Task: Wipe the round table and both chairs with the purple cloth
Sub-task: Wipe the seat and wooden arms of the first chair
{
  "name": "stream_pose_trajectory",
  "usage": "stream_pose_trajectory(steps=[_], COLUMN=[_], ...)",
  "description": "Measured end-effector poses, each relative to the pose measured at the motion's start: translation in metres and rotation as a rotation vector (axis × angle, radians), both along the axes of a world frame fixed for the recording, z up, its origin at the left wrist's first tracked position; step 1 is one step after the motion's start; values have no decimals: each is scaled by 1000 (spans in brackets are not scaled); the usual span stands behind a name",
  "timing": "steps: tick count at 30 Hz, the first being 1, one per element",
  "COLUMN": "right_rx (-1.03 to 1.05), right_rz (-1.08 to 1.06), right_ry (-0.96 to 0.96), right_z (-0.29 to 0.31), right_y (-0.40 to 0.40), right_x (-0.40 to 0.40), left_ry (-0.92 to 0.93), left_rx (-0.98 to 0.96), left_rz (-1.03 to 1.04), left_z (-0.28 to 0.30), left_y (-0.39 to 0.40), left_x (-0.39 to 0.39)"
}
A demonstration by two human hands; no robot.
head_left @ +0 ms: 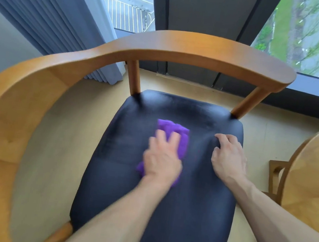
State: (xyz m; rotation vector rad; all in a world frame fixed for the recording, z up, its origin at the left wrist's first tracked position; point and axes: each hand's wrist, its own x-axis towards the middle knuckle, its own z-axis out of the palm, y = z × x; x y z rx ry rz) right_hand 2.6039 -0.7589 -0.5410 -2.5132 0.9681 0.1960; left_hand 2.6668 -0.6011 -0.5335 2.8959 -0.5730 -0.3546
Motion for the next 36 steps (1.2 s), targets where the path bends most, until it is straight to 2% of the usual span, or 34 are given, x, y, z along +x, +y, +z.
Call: stream_pose_trajectory(steps=[3, 6, 11, 14, 19, 23, 25, 28, 32, 34, 36], right_rx=[-23, -60, -37, -7, 4, -13, -2, 9, 38, 31, 10], right_rz=[-76, -55, 35, 93, 184, 183, 180, 192, 110, 67, 64], right_ry=[-110, -72, 12, 75, 160, 209, 202, 153, 19, 0, -27], right_z=[5, 11, 12, 8, 4, 6, 6, 4, -1, -4, -7], right_y=[-10, -24, -26, -17, 2, 10, 7, 1, -4, -7, -5], right_x=[-3, -8, -6, 0, 11, 15, 14, 10, -7, -21, -36], left_ry=[61, 118, 15, -115, -126, 7, -25, -30, 94, 121, 73], left_rx=[-94, -44, -146, -74, 189, 164, 163, 79, -44, -42, 6], left_rz=[-325, -599, -951, -862, -260, 170, 247, 169, -255, -427, -555], left_z=[-2, -4, -17, -17, -8, -3, -5, -1, 0, 0, 0], left_y=[-50, -67, -16, 40, 131, 132, 102, 37, -38, -42, -26], left_x=[-62, -96, -69, -1, 111, 115, 92, 38, -48, -52, -23])
